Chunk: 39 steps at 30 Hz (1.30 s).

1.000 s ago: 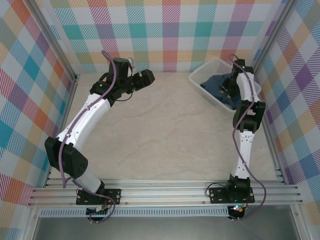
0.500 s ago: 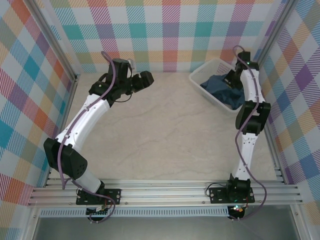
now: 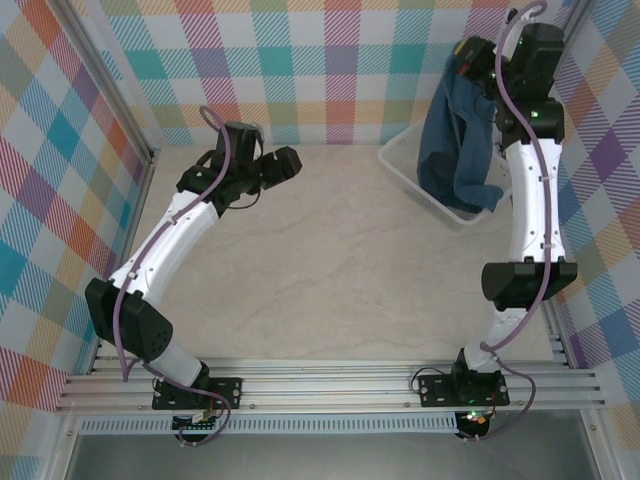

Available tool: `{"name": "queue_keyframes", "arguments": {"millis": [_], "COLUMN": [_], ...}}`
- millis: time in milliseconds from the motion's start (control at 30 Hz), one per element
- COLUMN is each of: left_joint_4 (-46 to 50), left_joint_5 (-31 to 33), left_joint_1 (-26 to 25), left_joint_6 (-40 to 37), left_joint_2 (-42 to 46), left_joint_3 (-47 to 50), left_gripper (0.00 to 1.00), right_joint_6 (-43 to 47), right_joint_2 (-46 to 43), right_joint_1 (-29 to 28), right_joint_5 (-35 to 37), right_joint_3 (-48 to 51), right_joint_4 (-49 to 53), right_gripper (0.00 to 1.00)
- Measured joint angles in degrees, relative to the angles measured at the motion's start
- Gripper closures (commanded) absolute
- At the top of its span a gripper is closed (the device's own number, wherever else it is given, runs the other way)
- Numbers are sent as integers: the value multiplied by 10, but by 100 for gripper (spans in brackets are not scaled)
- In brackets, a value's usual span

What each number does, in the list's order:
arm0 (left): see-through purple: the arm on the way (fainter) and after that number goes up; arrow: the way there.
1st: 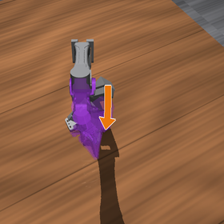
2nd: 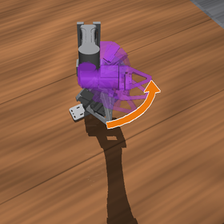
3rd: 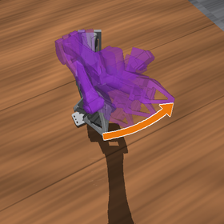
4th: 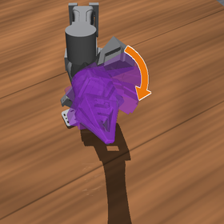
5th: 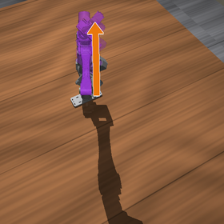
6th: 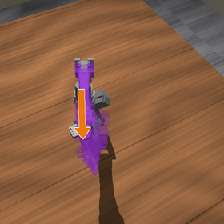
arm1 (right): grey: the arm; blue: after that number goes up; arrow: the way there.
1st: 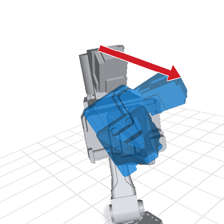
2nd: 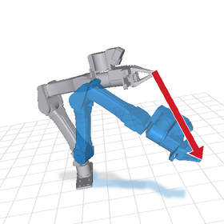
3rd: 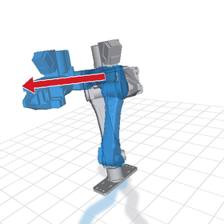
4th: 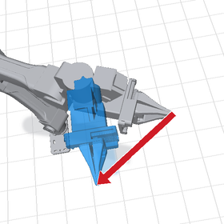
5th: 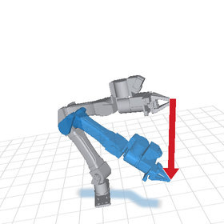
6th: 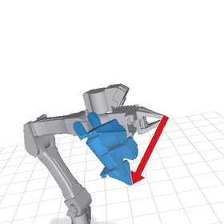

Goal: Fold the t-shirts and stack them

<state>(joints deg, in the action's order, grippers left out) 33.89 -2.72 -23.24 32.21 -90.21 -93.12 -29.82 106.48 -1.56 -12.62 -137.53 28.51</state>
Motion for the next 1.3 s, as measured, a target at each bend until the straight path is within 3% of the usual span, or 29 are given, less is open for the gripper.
{"name": "queue_keyframes", "arguments": {"millis": [233,433,533,700,833,967,1033,1167,1300], "left_joint_4": [55,79,79,80,82,87,95,100,94], "left_joint_5": [100,200,248,299,308,296,285,249,191], "left_joint_1": [0,0,0,0,0,0,0,0,0], "left_joint_6": [4,3,3,4,16,34,41,47,47], "left_joint_2": [23,79,125,179,198,202,201,197,183], "left_joint_3": [0,9,33,66,101,141,153,168,192], "left_gripper": [18,16,16,16,15,16,16,20,28], "right_joint_6": [-26,-30,-32,-43,-47,-35,-24,-23,-21], "right_joint_2": [-11,-11,-20,-9,28,91,101,83,81], "right_joint_1": [-94,-236,-312,-380,-386,-385,-378,-344,-255], "right_joint_5": [-79,-124,-143,-152,-156,-172,-163,-124,-76], "right_joint_3": [-51,-61,14,160,239,251,284,376,400], "right_joint_4": [-50,-55,-83,-96,-82,-44,-30,-10,18], "right_gripper": [100,100,100,100,100,51,40,38,43]}}
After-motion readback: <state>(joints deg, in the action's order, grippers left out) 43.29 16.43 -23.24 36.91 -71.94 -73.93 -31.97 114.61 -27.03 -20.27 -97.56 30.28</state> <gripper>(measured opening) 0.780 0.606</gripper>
